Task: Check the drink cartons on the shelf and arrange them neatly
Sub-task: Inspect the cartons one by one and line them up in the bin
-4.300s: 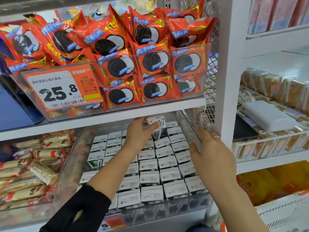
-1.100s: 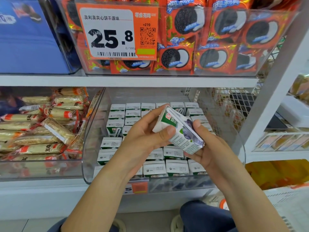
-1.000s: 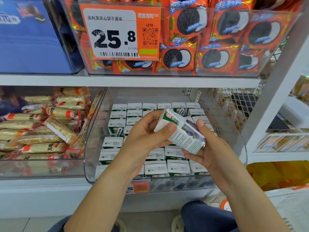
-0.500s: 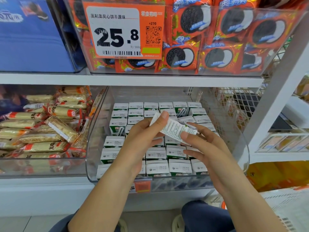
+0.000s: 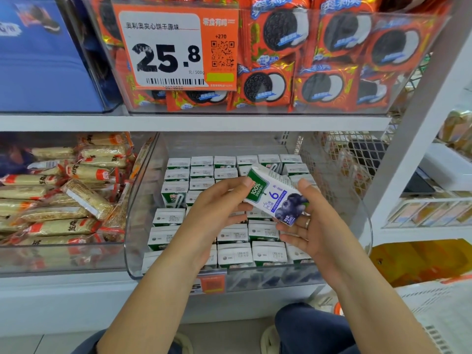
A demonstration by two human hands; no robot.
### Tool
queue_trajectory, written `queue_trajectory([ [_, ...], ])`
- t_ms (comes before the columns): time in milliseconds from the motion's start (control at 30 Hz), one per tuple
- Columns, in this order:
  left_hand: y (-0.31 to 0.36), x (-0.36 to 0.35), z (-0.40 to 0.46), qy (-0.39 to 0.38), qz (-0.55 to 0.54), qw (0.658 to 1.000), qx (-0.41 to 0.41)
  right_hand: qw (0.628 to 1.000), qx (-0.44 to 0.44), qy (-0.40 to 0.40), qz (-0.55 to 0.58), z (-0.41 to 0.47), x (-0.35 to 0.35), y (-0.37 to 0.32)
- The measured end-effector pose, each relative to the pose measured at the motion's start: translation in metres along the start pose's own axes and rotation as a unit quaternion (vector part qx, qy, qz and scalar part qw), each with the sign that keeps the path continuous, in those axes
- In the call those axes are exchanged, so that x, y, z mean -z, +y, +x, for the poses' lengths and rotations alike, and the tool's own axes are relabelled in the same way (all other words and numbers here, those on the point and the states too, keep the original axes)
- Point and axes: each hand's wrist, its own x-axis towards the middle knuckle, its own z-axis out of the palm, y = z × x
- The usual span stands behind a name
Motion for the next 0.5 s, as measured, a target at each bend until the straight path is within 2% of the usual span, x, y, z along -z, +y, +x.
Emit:
queue_trajectory([
  [167, 0.000, 0.004, 0.001, -0.014, 0.002, 1.000, -0.021, 0.999, 0.048, 0.014, 0.016, -0.004, -0.004, -0.001],
  [267, -0.001, 0.005, 0.002, -0.024, 0.013, 0.999, -0.025, 0.987, 0.135, 0.091, -0.010, -0.005, -0.006, -0.002],
  [367, -0.005, -0.001, 0.002, -0.060, 0.047, 0.997, -0.004, 0.943, 0.251, 0.194, -0.097, -0.006, -0.006, -0.001],
  [433, -0.009, -0.010, 0.000, -0.073, 0.064, 0.995, 0.009, 0.912, 0.314, 0.212, -0.158, -0.009, -0.008, 0.002],
  [500, -0.012, -0.016, 0.000, -0.069, 0.060, 0.996, 0.015, 0.895, 0.339, 0.205, -0.205, -0.012, -0.010, 0.005],
])
